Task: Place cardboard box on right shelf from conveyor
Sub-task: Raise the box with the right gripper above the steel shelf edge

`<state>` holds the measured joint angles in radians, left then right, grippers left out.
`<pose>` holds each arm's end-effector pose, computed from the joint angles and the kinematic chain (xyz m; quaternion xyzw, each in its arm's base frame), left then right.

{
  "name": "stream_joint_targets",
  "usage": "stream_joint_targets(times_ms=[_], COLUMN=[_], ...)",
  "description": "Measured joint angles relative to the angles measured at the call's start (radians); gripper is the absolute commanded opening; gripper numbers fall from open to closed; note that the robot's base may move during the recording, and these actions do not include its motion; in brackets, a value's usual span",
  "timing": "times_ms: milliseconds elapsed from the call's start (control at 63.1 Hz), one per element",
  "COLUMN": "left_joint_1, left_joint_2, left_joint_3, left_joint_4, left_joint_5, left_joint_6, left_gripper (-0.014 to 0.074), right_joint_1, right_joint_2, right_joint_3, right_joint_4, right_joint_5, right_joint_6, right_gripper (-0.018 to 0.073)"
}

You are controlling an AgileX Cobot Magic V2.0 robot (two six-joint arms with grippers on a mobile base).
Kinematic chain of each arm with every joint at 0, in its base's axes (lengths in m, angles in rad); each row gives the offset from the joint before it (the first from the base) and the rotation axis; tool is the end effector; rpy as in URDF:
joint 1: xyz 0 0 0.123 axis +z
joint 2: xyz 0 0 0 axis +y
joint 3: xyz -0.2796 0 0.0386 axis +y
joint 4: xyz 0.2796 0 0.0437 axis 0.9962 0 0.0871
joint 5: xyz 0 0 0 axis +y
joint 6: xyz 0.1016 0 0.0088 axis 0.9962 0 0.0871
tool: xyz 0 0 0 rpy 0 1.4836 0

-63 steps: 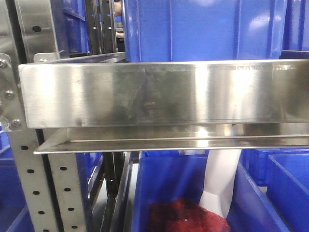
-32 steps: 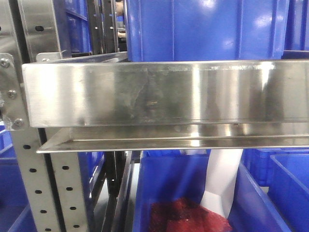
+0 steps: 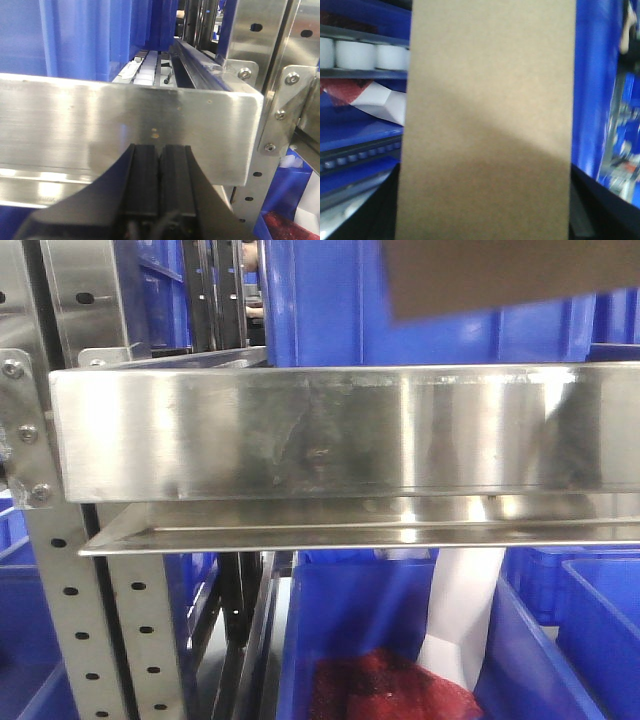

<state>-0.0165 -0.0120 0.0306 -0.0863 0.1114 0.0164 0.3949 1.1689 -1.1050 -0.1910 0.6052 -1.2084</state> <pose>0.1022 -0.0027 0.1923 -0.0158 0.7218 -0.0332 0.6912 0.2748 0.1026 0.3661 -0.6597 0.5783 -0.2649 0.4002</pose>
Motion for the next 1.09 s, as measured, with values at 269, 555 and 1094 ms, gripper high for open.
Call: stream_joint_targets(times_ms=[269,555,1094], left_joint_1=[0.0,0.0,0.0], left_joint_2=[0.0,0.0,0.0], left_joint_3=[0.0,0.0,0.0], left_joint_4=[0.0,0.0,0.0], left_joint_5=[0.0,0.0,0.0], left_joint_6=[0.0,0.0,0.0], left_gripper=[-0.0119,-0.0119,-0.0119], right_joint_1=[0.0,-0.026,-0.054], right_joint_2=[0.064,0.105,0.106], right_joint_3=[0.138,0.173,0.173], right_joint_4=[-0.004,0.04,0.135], right_joint_5=[-0.273,-0.305,-0.314], right_joint_6=[-0.031,-0.027,0.055], right_gripper=[0.0235,0.0235,0.0631])
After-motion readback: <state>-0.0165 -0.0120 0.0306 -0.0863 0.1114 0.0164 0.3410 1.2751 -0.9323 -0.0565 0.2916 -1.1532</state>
